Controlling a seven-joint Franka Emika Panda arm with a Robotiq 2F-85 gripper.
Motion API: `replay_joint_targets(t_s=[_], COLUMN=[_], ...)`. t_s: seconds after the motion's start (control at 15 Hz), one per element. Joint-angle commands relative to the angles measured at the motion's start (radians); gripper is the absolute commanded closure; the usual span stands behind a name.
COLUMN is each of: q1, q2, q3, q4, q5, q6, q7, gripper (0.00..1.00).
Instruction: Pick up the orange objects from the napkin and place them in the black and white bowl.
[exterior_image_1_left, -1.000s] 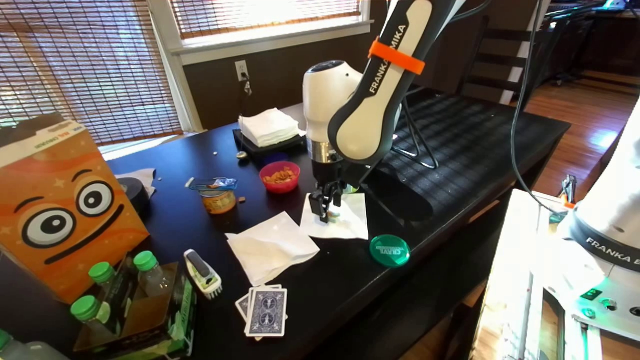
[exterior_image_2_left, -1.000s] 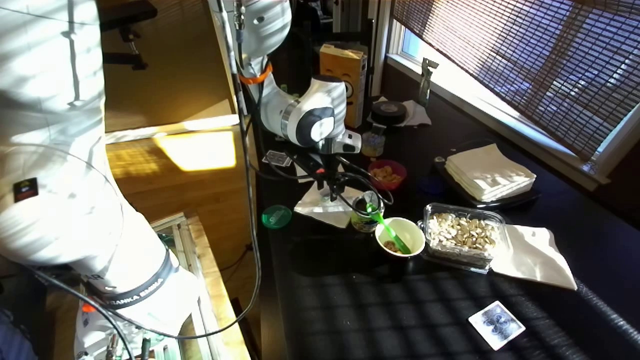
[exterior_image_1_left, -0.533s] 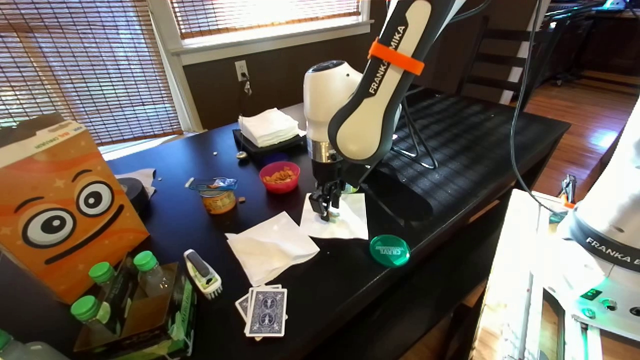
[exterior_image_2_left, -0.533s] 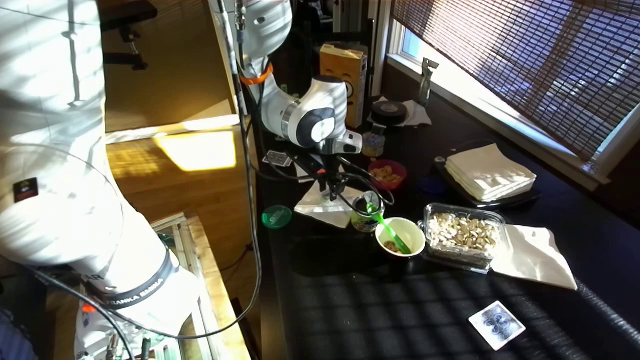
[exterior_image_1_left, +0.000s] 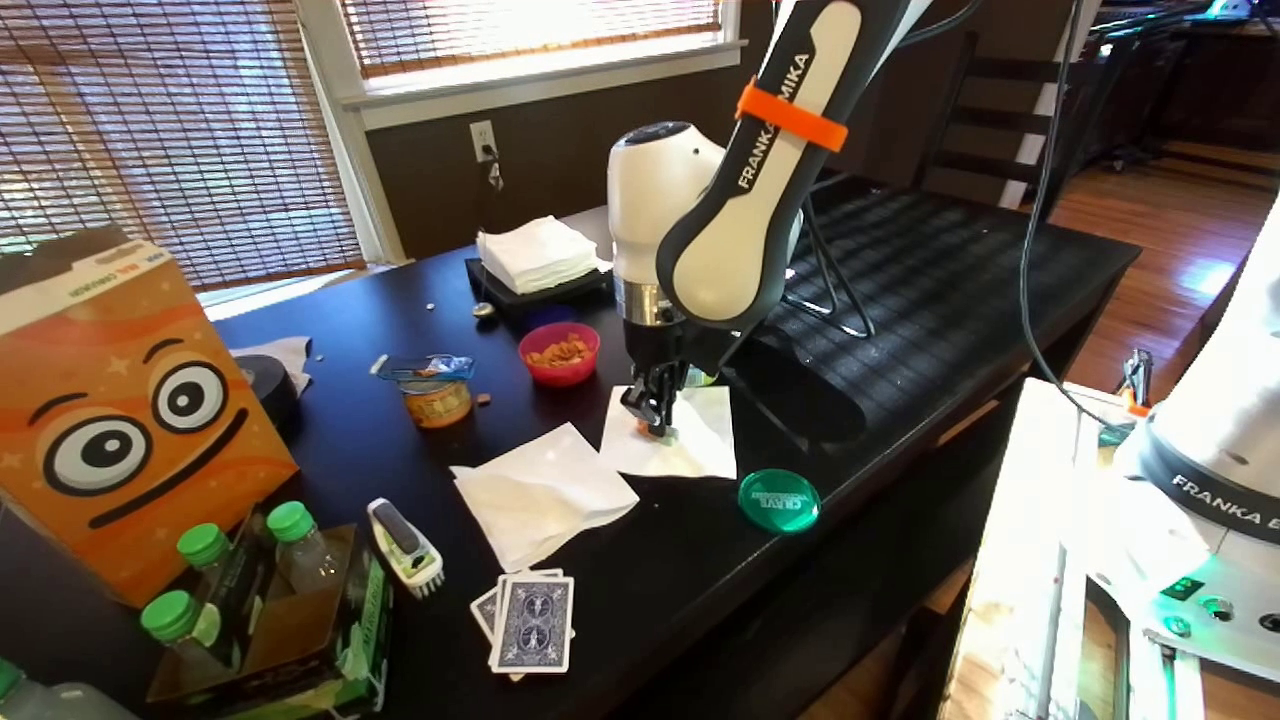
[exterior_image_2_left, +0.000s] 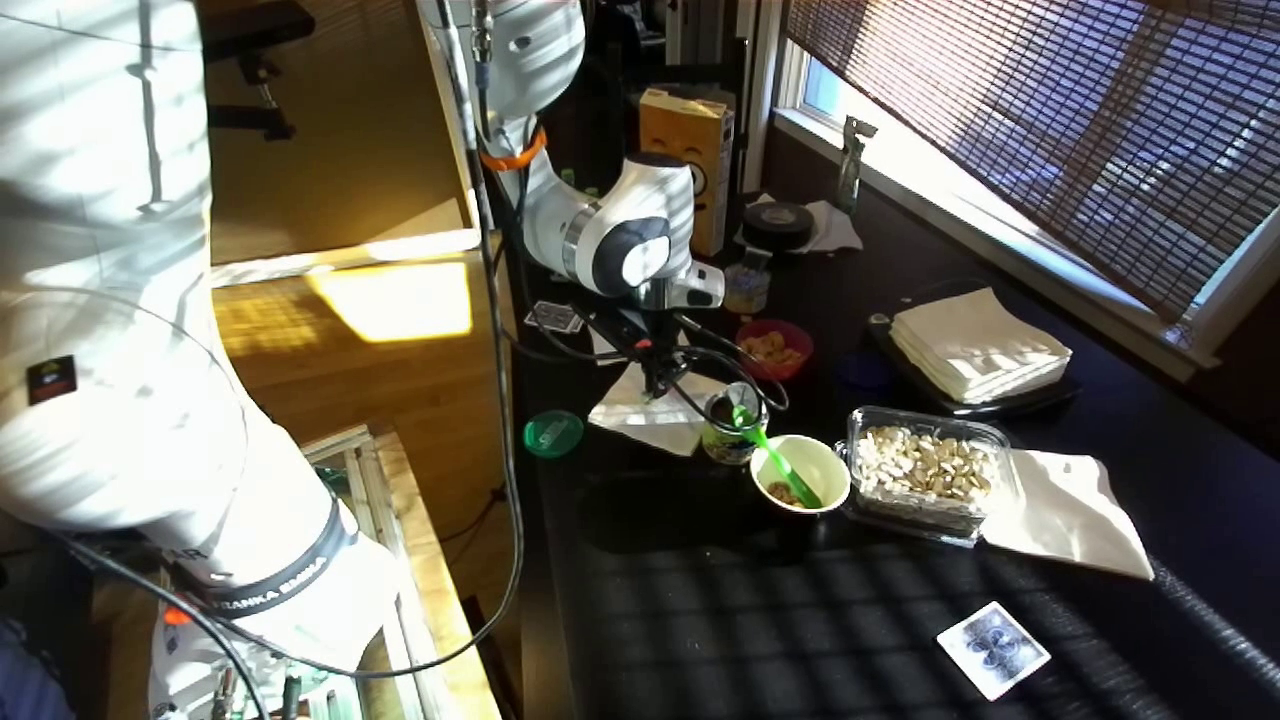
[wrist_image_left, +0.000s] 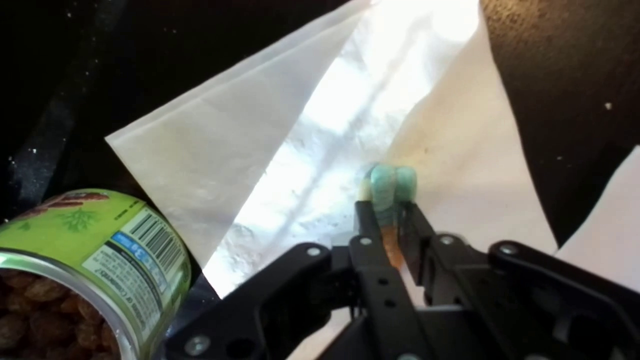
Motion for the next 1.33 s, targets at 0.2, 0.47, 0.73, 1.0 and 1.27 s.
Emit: replay_joint_targets(t_s=[0.2,0.47,0.73,1.0,1.27], q1=[0.004,0.006,0.003,-0.002,-0.013], q2=[0.016,0.008,-0.010,-0.037,-0.092], q3=[-0.004,-0.009,-0.014,-0.021,-0.029], q4=[0.009,0.005,-0.002,-0.013,-0.031], q5=[0.029,0.026,0.026,0.026,0.024], q6=[0.020,0.018,0.015,0.007,-0.014], q7=[-0.036,-0.035,-0.035,-0.036,-0.048], gripper=[0.93,1.00,0.99,0.99,0.99])
